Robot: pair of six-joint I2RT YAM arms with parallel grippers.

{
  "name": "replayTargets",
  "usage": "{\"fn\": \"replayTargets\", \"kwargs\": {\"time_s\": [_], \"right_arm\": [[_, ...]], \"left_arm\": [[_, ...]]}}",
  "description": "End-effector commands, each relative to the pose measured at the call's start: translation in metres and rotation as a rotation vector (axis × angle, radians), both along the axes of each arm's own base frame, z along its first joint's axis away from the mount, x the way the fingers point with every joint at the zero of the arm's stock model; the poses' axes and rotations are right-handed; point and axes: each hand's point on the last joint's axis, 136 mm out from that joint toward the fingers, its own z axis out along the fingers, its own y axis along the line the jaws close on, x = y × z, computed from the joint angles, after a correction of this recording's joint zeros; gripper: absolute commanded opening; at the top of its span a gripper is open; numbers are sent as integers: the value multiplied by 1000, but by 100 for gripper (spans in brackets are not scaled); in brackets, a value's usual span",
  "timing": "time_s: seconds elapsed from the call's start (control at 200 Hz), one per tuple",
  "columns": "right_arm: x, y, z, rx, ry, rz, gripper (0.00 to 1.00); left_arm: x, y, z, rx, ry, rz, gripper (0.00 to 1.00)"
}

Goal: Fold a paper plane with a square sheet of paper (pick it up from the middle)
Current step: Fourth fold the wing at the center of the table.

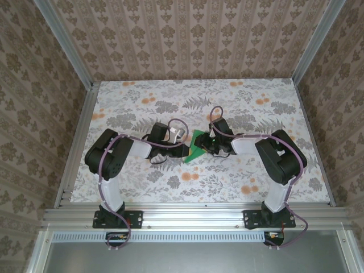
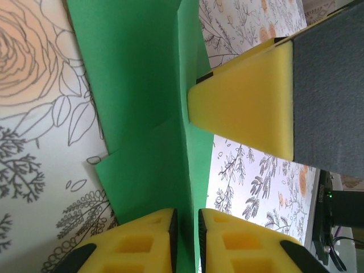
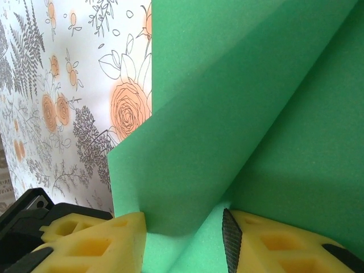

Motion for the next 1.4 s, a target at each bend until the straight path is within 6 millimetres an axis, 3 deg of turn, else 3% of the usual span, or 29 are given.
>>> {"fn": "replayTargets", "kwargs": {"time_s": [0.0, 0.455, 0.87, 1.055, 1.395], "right_arm": [[-14, -14, -30, -55, 68, -27, 43], [-17, -13, -32, -17, 58, -30, 38], [-14, -17, -32, -18, 56, -61, 42], [-15, -20, -37, -38, 75, -71, 41], [-24, -26, -49, -82, 102, -62, 42]], "left_arm": [[8, -2, -2, -10, 16, 7, 23], [24, -5, -6, 35, 22, 48, 26], [17, 3, -18, 74, 61, 63, 10], [15, 6, -24, 100, 88, 79, 7], [16, -8, -6, 26, 96, 42, 13]]}}
